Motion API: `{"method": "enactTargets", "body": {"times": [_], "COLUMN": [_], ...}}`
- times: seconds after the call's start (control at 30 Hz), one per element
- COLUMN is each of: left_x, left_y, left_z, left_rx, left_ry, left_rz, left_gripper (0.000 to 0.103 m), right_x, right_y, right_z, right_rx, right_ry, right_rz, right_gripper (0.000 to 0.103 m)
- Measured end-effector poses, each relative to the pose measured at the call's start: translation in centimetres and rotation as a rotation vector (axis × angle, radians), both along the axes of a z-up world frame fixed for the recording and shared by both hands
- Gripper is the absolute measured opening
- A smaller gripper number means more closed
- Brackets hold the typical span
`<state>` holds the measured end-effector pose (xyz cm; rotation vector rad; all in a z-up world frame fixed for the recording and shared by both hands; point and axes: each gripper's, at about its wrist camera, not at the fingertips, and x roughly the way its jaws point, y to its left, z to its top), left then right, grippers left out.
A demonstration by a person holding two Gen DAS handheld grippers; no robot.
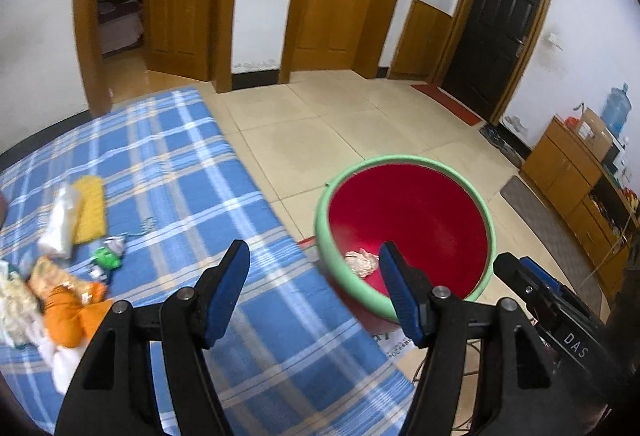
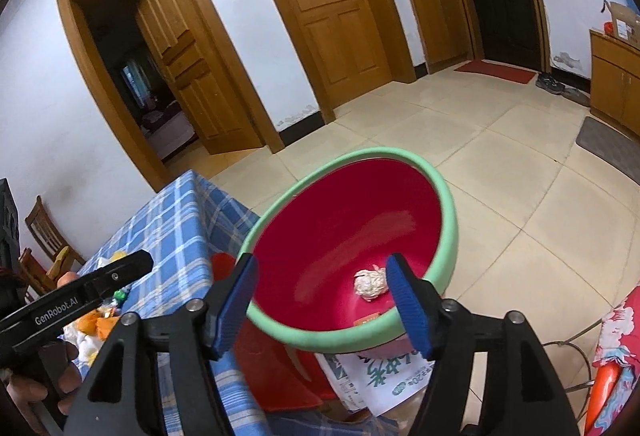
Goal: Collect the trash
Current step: 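Move both open tools back over the table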
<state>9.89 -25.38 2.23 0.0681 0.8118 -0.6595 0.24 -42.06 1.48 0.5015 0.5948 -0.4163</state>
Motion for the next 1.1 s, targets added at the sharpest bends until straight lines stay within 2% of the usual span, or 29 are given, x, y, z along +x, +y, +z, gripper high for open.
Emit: {"method": "enactTargets", "body": {"times": [0.2,0.77,1.1], "left_x": [-0.4,-1.9,-2.2], "left_y": [3.5,13.4,19.3], "left_z": [0.8,2.2,1.9], "left_rx": [-0.012,-0.02,-0.012], "left_ry": [-0.011,-0.058,-0.058], "left_rz": [0.062,0.222,0.34], "left_gripper": [0.067,0.067,0.067], "right_x": [0.2,1.6,3.5], "right_y": [2.1,8.7,12.2], "right_z": [1.0,2.5,2.0], "right_rx": [-0.008,-0.032,-0.027], "right_ry": [-0.013,-0.031,-0.015], "right_rz": [0.038,0.164,0.247], "right_gripper": [0.083,0.088,0.088]}}
